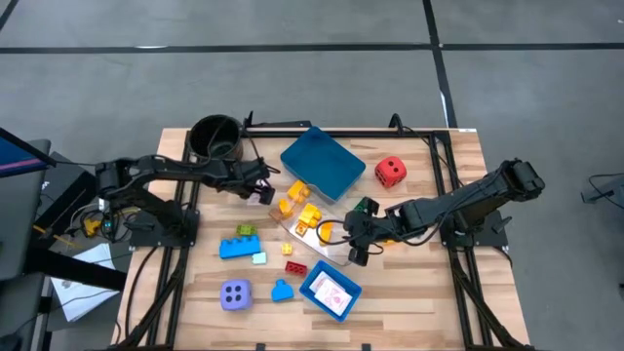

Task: Pick & Place Toys
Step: Put the red playing card box into the blue bin

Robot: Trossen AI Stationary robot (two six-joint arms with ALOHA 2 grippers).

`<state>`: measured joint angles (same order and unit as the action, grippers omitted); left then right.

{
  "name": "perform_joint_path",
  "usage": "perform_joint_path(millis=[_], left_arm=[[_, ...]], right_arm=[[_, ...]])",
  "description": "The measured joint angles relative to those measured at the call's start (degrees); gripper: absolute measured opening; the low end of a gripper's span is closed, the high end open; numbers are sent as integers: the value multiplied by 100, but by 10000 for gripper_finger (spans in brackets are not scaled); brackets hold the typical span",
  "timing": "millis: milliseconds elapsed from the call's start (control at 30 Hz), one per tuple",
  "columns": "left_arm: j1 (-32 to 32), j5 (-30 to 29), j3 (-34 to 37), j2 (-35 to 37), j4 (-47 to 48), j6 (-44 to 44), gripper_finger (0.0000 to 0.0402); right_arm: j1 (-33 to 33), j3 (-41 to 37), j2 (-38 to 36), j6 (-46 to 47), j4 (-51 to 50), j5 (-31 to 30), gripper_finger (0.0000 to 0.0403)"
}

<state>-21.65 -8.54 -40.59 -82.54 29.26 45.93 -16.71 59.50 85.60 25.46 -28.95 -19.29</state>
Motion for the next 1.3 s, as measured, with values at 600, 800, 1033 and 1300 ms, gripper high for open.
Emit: perform_joint_path(millis=[600, 800, 1033, 1300], left_arm=[[-94, 149, -95, -358, -71, 15, 399], [-94, 151, -95, -282, -96, 37, 399], [-94, 159, -96, -308, 130, -34, 396], [-92, 160, -121, -290, 680, -231, 395]], right_arm=[[0, 0, 0, 0, -33, -1, 136], [0, -1, 0, -1, -46, -2, 136], [-1, 0, 0, 0, -50, -2, 136], [-2, 1, 0, 1, -62, -2, 136]])
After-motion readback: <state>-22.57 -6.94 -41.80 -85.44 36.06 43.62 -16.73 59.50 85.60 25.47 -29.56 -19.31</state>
